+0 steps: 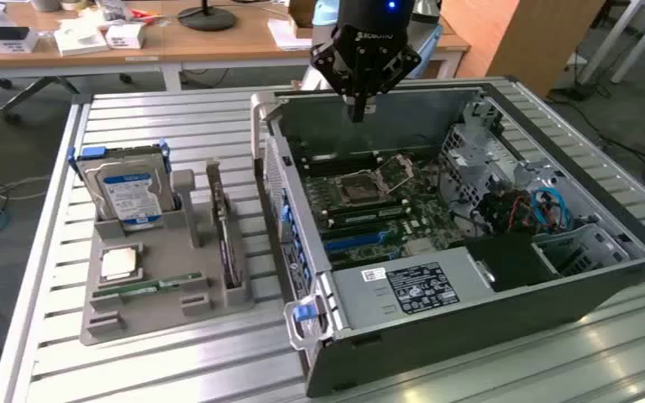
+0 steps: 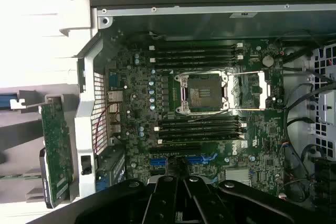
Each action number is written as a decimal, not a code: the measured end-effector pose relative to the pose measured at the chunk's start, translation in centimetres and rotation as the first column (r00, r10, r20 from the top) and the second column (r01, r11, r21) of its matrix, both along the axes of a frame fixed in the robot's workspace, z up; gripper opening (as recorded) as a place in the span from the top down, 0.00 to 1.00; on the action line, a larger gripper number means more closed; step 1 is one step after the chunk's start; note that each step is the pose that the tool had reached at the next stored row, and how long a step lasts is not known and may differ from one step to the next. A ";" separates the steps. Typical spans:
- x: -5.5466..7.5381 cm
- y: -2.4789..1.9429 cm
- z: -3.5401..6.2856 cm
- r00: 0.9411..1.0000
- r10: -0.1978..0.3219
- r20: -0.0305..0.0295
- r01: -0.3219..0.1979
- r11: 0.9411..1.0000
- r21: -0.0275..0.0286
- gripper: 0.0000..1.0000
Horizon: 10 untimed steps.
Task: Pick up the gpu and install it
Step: 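Reach for the gpu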
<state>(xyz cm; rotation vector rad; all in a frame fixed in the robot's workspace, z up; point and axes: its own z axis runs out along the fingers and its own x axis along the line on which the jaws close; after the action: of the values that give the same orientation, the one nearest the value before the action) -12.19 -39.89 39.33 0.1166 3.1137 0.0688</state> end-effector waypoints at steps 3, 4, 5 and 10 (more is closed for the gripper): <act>0.0 0.00 0.00 1.000 0.000 0.000 0.000 1.000 0.000 0.89; 0.0 0.00 0.00 1.000 0.000 0.000 0.000 1.000 0.000 0.89; 0.0 0.00 0.00 1.000 0.000 0.000 0.000 1.000 0.000 0.89; 0.0 0.00 0.00 1.000 0.000 0.000 0.000 1.000 0.000 0.89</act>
<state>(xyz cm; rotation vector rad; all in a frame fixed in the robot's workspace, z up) -12.19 -39.89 39.33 0.1165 3.1137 0.0689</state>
